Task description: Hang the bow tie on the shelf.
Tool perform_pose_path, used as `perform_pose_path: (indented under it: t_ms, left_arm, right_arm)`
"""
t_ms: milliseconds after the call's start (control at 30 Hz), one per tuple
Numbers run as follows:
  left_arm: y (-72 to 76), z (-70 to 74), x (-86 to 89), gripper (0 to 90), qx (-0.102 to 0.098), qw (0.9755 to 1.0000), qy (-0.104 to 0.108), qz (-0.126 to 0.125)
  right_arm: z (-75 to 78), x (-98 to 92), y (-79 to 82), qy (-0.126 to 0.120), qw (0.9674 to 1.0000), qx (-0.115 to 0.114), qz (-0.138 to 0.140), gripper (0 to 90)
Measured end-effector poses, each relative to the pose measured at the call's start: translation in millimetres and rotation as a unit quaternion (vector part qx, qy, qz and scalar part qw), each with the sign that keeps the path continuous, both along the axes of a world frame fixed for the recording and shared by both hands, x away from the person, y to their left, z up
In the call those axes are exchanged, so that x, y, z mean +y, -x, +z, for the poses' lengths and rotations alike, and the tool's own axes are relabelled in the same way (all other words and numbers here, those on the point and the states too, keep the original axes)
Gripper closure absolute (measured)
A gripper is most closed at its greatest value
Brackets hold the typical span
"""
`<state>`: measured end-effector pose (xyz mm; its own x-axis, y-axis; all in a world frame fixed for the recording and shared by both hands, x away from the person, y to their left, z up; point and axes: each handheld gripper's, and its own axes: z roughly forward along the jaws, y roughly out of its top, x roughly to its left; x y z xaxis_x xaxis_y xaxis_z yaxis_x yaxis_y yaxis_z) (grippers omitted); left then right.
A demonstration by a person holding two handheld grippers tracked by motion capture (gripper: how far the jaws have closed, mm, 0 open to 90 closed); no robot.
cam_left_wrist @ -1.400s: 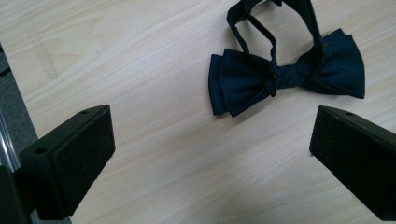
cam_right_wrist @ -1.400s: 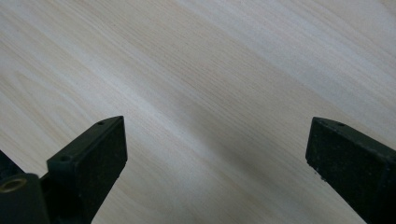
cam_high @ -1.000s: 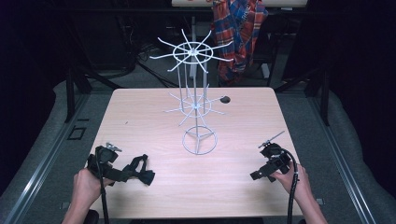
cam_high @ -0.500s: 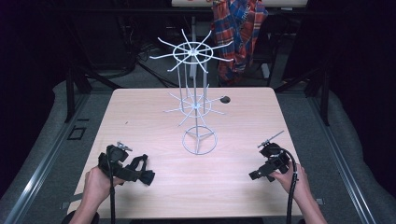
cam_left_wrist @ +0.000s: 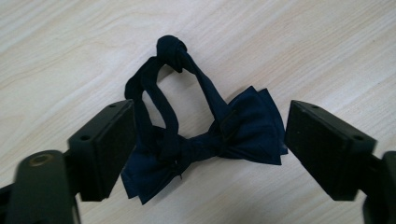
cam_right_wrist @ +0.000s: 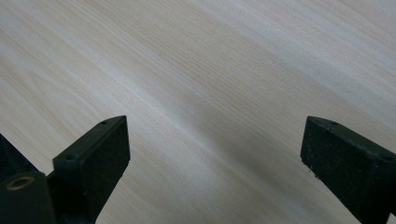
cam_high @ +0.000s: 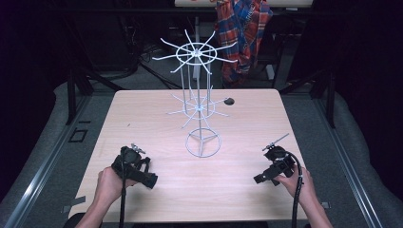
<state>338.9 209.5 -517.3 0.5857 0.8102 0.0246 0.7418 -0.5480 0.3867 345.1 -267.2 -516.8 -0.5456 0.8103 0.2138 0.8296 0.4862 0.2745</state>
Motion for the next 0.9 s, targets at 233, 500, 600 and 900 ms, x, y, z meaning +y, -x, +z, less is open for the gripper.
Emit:
perform_pose_path:
  t_ms: [233, 500, 600, 900]
  left_arm:
    - [-5.2, -5.0, -6.9, 45.9, 0.011, 0.9999, -0.006, -0.007]
    - [-11.3, -13.1, -8.8, 58.8, 0.044, 0.9988, -0.021, -0.007]
    - [-11.5, -15.8, -9.9, 66.8, 0.049, 0.9985, -0.021, -0.012]
    - [-8.8, -13.0, -10.6, 86.8, 0.042, 0.9985, -0.013, -0.034]
  right_arm:
    - [-0.9, 0.3, -0.4, 0.007, 1.0, 0.002, 0.003, 11.4]
    - [-1.2, -0.7, -0.2, 0.005, 1.0, 0.002, 0.001, 11.6]
    - [-1.5, -0.8, 0.1, 0.002, 1.0, 0.004, -0.001, 11.8]
    - [-1.1, -1.1, 0.3, 0.003, 1.0, 0.005, 0.002, 12.3]
